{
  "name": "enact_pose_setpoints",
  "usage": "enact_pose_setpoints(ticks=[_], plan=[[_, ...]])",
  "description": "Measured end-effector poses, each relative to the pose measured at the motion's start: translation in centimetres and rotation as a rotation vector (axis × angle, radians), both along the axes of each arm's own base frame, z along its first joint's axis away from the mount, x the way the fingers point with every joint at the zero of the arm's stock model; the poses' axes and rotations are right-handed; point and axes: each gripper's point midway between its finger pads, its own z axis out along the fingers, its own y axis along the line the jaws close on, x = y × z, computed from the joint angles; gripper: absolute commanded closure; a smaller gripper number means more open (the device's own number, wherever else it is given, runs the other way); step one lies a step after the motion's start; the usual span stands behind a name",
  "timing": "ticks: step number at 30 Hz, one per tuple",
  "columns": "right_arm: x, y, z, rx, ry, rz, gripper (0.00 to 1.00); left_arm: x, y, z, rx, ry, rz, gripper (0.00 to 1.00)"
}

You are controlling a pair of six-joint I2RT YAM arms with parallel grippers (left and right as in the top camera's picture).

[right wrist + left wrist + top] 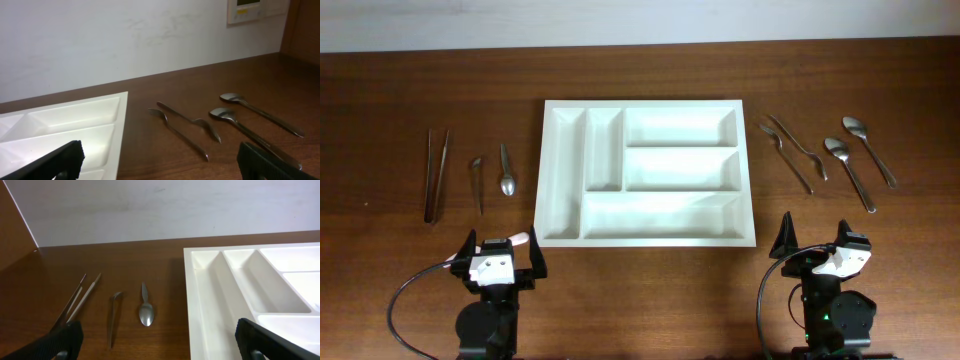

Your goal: Pack container

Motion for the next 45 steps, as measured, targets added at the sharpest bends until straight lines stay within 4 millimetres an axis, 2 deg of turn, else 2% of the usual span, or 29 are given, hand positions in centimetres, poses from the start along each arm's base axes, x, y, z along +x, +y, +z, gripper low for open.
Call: enact_pose_setpoints(ticks=[35,37,42,45], plan=[[0.0,0.1,0.5,0.0,-0.019,0.006,0.01,0.0,0.0,0.0,0.0,0.0,0.0,0.01],[0.1,0.4,1.0,-0.001,-0.042,0.026,0.01,0.0,0.0,0.0,0.0,0.0,0.0,0.01],[0.0,1.2,4.3,-0.012,-0.174,0.069,0.01,0.0,0.0,0.0,0.0,0.0,0.0,0.01],[0.0,1.2,5.4,-0.036,-0.179,0.068,0.0,0.0,0.0,0.0,0.0,0.0,0.0,0.01]])
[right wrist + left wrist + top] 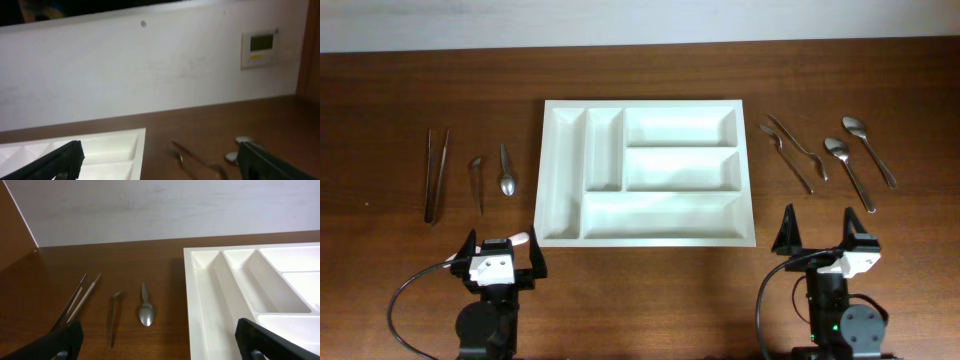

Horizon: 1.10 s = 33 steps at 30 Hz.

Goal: Pack container
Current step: 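Reach the right gripper to the forks right of the tray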

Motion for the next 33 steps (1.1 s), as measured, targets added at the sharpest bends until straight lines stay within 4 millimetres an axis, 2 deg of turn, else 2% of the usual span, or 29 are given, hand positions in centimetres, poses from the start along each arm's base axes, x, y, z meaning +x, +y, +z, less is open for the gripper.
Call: enact_pose_setpoints(ticks=[3,6,11,15,18,23,27,30,32,33], plan=[[0.3,-0.1,2.6,-0.019,0.006,-0.009,0.01,0.0,0.0,0.0,0.0,0.0,0.0,0.01],[1.5,-0.3,6.5,-0.025,0.05,-0.016,0.01,0.0,0.0,0.0,0.0,0.001,0.0,0.01],[6.3,-0.7,11.4,-0.032,0.331,-0.025,0.01,0.0,0.0,0.0,0.0,-0.001,0.0,0.01],[10.2,-1.7,13.5,-0.081,0.59,-0.033,0.01,0.0,0.0,0.0,0.0,0.0,0.0,0.01],[12.3,-2.2,13.6,-0.139,0.747,-0.016,0.01,0.0,0.0,0.0,0.0,0.0,0.0,0.01],[16.0,-2.7,10.3,-0.28,0.972,0.058,0.02,0.0,0.0,0.0,0.0,0.001,0.0,0.01],[18.6,-2.8,4.3,-0.355,1.131,0.128,0.2,0.0,0.0,0.0,0.0,0.001,0.0,0.01],[19.9,-2.9,-0.2,-0.375,1.237,0.17,0.3,0.0,0.0,0.0,0.0,0.001,0.0,0.01],[20.4,-3.0,-2.6,-0.375,1.289,0.187,0.42,0.0,0.0,0.0,0.0,0.001,0.0,0.01],[20.7,-3.0,-3.8,-0.384,1.314,0.201,0.44,0.0,0.0,0.0,0.0,0.001,0.0,0.01]])
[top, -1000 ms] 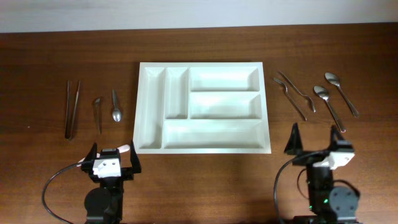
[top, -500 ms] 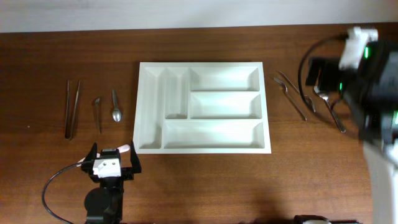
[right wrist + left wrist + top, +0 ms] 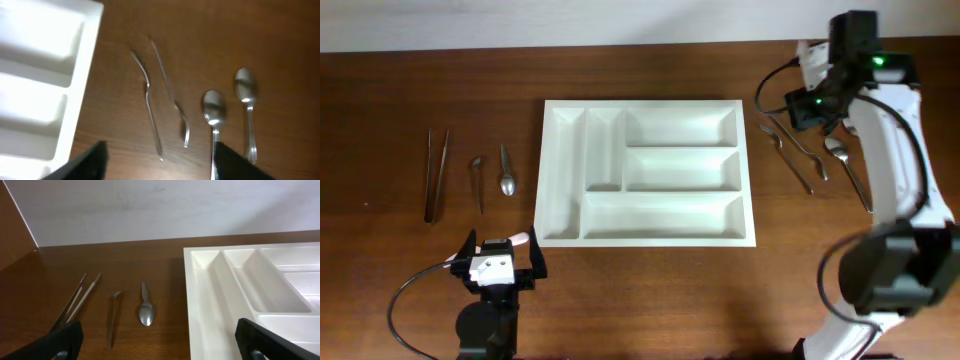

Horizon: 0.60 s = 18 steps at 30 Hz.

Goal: Pack container
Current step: 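Reach the right gripper to the forks right of the tray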

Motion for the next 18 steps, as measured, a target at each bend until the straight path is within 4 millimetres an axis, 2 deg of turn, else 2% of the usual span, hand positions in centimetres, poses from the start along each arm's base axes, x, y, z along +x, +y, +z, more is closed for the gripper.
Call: enact_pose_setpoints(ticks=[10,18], plan=[[1.2,0.6,-6.7,0.047,0.124,0.02,0.45,0.0,0.0,0.0,0.0,0.0,0.0,0.01],[1.7,0.2,-10.8,0.063,0.187,0.013,0.49,0.0,0.0,0.0,0.0,0.0,0.0,0.01]])
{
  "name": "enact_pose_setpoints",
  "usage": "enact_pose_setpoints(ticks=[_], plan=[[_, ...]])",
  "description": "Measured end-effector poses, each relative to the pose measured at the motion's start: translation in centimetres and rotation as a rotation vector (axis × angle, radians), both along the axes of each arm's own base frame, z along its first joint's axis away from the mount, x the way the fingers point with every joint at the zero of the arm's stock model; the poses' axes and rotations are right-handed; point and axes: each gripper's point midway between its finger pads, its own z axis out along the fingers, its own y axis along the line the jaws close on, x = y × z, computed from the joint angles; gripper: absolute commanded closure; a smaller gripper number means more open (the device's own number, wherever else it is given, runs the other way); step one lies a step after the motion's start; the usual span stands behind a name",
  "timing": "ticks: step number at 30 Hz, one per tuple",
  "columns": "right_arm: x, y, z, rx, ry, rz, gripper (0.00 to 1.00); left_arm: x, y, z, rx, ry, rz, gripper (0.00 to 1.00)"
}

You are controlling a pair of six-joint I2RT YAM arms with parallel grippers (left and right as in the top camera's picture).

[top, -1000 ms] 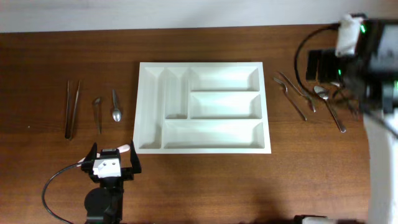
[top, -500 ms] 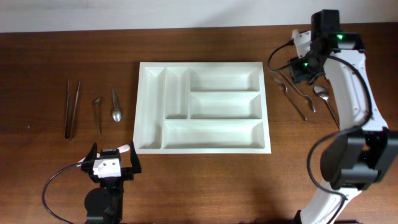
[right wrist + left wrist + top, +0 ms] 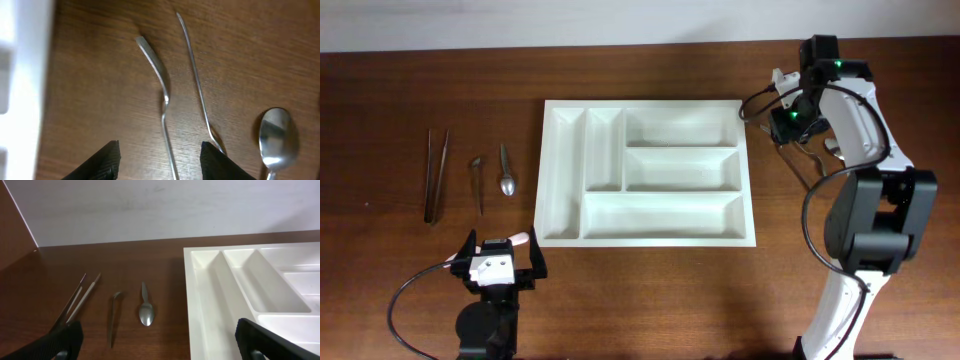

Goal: Pack container
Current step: 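Reach the right gripper to the forks right of the tray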

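Note:
The white cutlery tray (image 3: 640,103) lies mid-table with every compartment bare; its left rim (image 3: 200,290) shows in the left wrist view. My right gripper (image 3: 790,125) hovers low over two forks to the tray's right. It is open (image 3: 161,157), with its fingers on either side of the left fork (image 3: 162,105) and nothing gripped. The second fork (image 3: 197,90) lies just right of that one, and a spoon (image 3: 275,135) lies further right. My left gripper (image 3: 500,262) rests open at the near edge (image 3: 160,345).
Left of the tray lie long tongs (image 3: 436,175), a small bent utensil (image 3: 477,180) and a small spoon (image 3: 506,170). The right arm (image 3: 865,150) covers part of the cutlery on the right. A wall (image 3: 160,205) runs behind the table's far edge.
My right gripper was higher above the forks and spoons; now it is lower and closer over the left fork, still open. The left arm has not moved.
Both grippers rested open at the near edge of the table. The right wrist then pointed higher, at the wall. Later the right arm was stretched over the forks and spoons at the far right, and now it sits low over the forks.

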Motion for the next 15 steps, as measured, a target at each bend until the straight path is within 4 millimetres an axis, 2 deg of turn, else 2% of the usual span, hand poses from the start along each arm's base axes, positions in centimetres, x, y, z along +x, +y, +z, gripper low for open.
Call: enact_pose_setpoints(ticks=[9,15], plan=[[-0.4,-3.0,-3.0,0.054,0.048,-0.067,0.51,0.0,0.0,0.0,0.0,0.0,0.0,0.01],[-0.6,-3.0,-3.2,0.101,0.05,-0.06,0.51,0.0,0.0,0.0,0.0,0.0,0.0,0.01]])
